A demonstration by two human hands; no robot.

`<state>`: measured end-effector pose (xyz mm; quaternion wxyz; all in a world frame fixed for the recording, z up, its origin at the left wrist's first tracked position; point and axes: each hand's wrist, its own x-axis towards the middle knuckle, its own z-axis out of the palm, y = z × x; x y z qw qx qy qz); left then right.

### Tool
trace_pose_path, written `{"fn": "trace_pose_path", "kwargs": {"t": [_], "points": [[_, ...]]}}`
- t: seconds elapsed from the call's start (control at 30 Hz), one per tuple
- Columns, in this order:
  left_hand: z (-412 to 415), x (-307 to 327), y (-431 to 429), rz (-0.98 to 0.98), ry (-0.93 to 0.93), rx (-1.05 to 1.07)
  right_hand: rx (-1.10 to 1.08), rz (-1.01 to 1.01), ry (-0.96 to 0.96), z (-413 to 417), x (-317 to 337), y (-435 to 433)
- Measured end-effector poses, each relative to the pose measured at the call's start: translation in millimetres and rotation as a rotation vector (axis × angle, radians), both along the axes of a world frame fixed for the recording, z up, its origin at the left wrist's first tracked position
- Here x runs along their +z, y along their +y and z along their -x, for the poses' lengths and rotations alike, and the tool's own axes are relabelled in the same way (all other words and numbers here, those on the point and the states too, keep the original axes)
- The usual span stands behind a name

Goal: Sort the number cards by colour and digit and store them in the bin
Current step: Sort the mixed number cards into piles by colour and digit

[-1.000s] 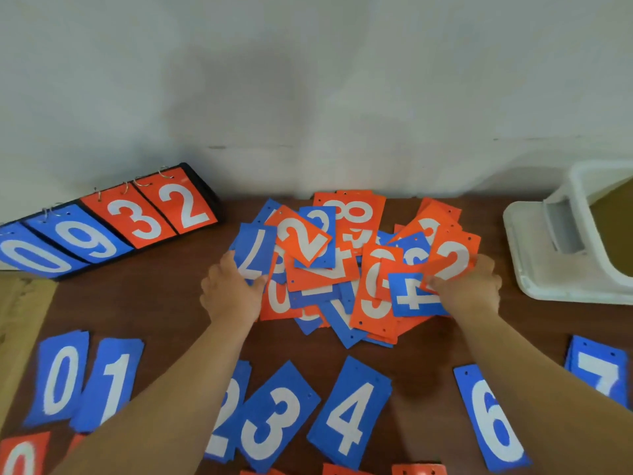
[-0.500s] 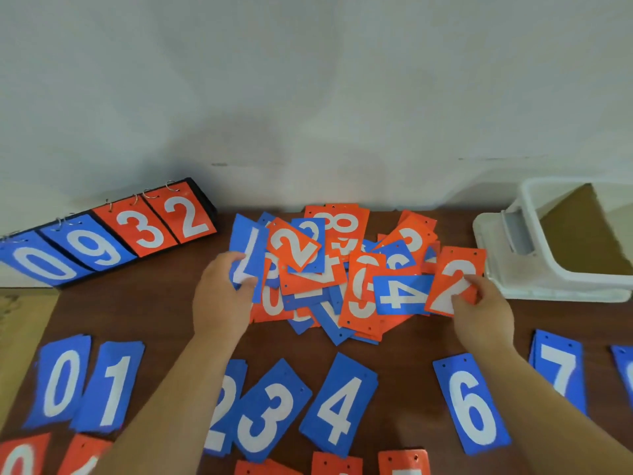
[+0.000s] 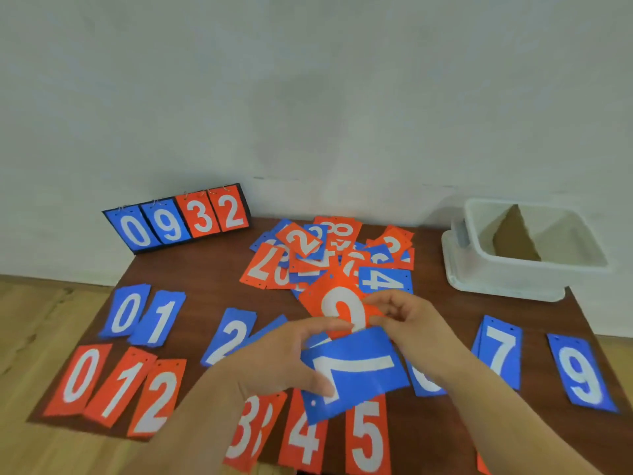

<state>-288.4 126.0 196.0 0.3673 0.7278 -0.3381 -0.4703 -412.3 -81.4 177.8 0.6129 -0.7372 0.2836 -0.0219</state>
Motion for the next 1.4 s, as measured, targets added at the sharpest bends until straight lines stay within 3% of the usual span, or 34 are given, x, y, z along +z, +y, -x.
{"fn": "trace_pose_path", "kwargs": {"t": [0.1, 0.2, 0.5, 0.63, 0.8, 0.9, 1.03, 1.13, 1.27, 1.4], "points": [[27, 7, 10, 0.02, 0.019, 0.1, -0.037, -0.124, 0.01, 22, 10, 16], [46, 15, 26, 0.036, -0.067, 0.151, -0.023, -0.117, -0.009, 37, 21, 28], [37, 0, 77, -0.014, -0.183, 0.294, 0.136, 0.118, -0.103, 26, 33, 77], [9, -14, 114, -0.059, -0.161, 0.332, 0.178, 0.083, -0.142, -5, 25, 108], [-37, -22, 179, -0.059, -0.108, 0.414, 0.356, 0.257, -0.033, -60, -6, 156], [-77, -35, 227, -0.003, -0.208, 0.652, 0.234, 0.31, -0.032, -92, -27, 184], [-126, -60, 289, -0.061, -0.349, 0.924, -0.08, 0.167, 0.04, -116, -55, 207], [-142, -85, 309, -0.148, -0.362, 0.789, -0.185, 0.098, 0.103, -123, -75, 218], [-134, -135, 307, -0.272, -0.328, 0.392, -0.239, 0.082, 0.195, -125, -93, 229], [-133, -183, 295, -0.401, -0.428, 0.176, -0.219, 0.139, 0.273, -118, -106, 237]]}}
